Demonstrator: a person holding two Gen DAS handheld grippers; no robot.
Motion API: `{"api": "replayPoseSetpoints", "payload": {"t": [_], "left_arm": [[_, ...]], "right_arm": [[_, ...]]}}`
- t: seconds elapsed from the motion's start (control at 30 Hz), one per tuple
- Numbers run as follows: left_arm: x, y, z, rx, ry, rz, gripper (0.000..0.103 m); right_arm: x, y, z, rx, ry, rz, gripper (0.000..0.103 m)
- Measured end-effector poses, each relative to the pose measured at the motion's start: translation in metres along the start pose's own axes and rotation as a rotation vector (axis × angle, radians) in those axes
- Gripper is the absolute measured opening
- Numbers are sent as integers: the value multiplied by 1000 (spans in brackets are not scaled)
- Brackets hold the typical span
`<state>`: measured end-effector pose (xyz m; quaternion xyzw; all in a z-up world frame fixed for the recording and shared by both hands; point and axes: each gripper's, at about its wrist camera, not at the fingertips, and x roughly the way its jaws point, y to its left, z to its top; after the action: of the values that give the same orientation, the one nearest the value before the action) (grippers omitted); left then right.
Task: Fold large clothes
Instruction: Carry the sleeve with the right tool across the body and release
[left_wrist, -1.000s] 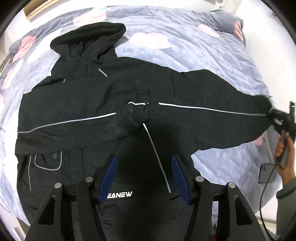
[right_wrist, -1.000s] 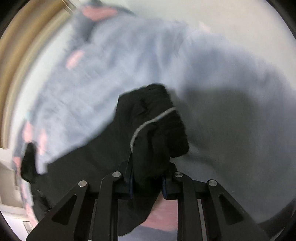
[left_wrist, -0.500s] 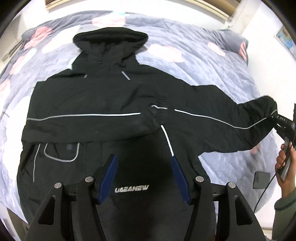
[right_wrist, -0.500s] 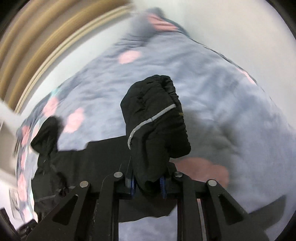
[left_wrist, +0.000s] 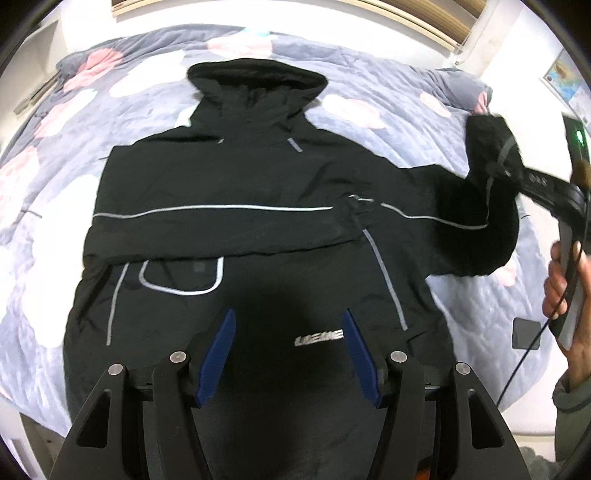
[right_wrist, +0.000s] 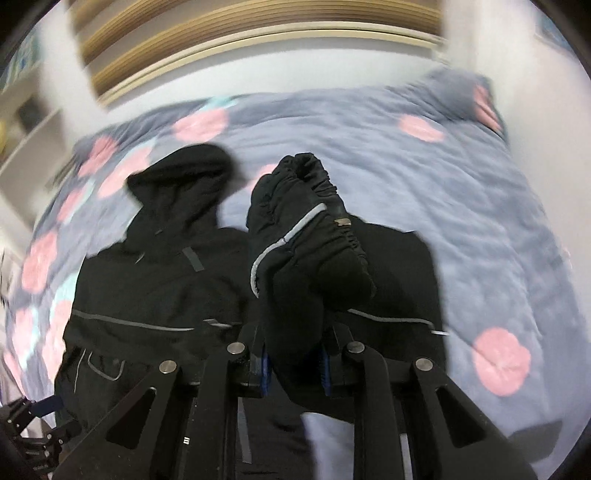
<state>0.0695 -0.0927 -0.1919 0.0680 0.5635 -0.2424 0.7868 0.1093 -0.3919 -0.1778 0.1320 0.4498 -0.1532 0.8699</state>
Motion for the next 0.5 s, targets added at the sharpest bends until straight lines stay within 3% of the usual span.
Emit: {"api": "replayPoseSetpoints", "payload": {"t": [0.27,0.5], "left_arm": [[-8,51,-14,-43,13,26,62],[-18,91,-27,-97,11,67,62]], "right_arm": [[66,145,-6,-203,110,32,25],[158,192,-33,-274,272,-23,29]]}}
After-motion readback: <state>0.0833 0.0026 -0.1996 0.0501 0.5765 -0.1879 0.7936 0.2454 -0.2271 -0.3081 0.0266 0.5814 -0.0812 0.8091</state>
